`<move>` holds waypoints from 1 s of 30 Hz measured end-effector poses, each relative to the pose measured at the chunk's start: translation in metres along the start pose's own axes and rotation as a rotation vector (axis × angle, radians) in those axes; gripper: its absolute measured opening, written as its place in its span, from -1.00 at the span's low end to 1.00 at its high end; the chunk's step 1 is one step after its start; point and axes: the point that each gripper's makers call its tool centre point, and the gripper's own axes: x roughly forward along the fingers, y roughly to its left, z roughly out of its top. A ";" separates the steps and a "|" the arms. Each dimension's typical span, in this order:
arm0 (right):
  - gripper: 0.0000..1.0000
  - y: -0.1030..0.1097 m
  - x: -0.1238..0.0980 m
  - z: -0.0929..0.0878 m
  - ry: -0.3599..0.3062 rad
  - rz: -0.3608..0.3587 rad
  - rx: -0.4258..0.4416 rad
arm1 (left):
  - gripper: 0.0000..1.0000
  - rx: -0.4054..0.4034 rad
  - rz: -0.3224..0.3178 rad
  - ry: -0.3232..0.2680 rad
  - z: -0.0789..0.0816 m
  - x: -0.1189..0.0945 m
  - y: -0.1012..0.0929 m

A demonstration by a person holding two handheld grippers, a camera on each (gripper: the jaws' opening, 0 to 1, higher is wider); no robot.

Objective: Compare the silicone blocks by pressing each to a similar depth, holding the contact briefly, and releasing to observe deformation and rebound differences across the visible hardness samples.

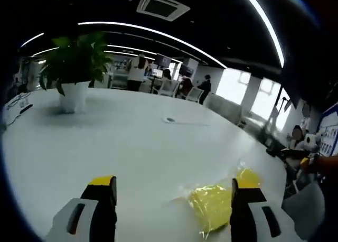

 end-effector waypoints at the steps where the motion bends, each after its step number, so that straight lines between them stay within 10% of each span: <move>1: 0.93 -0.001 0.000 0.002 -0.004 0.000 0.000 | 0.94 0.013 -0.001 0.001 -0.004 -0.005 -0.003; 20: 0.93 0.005 0.002 -0.007 0.024 0.003 -0.079 | 1.00 0.186 0.009 -0.037 -0.008 -0.078 -0.047; 30: 0.93 0.011 -0.005 -0.015 0.030 -0.002 -0.058 | 1.00 0.111 -0.002 -0.055 -0.011 -0.080 -0.053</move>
